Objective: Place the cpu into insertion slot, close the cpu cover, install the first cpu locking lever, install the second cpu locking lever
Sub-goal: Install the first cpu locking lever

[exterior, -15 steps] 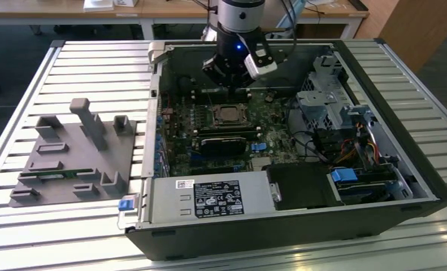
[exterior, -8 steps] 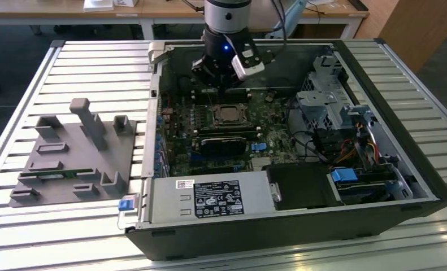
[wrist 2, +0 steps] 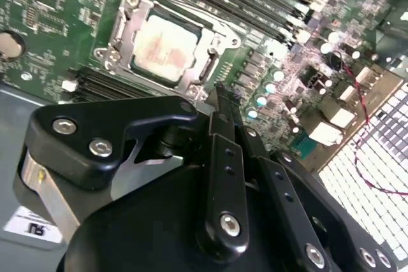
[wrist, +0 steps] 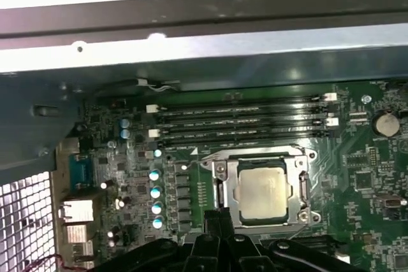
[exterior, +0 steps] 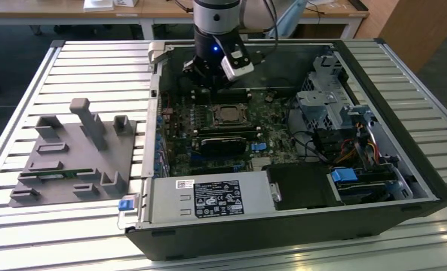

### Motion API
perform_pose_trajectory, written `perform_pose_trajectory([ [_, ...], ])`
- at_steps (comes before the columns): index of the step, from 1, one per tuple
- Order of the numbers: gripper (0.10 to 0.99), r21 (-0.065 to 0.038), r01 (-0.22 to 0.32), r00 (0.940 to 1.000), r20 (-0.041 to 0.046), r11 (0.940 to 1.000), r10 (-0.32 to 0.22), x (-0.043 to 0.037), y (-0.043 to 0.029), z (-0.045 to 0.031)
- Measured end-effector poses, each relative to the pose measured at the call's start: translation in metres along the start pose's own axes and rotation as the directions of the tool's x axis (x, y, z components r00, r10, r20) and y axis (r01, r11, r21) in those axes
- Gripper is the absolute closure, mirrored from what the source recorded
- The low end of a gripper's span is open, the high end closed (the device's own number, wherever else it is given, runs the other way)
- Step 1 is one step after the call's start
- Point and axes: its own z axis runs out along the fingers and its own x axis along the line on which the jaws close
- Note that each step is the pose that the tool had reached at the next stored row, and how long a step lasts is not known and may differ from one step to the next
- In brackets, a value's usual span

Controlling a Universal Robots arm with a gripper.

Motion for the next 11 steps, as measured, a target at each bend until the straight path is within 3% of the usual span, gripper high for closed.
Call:
perform_pose_trajectory([
  [11, 0.980, -0.001, 0.001, 1.0000, 0.0058, 1.0000, -0.001, 0.0156, 0.0065, 0.0030],
])
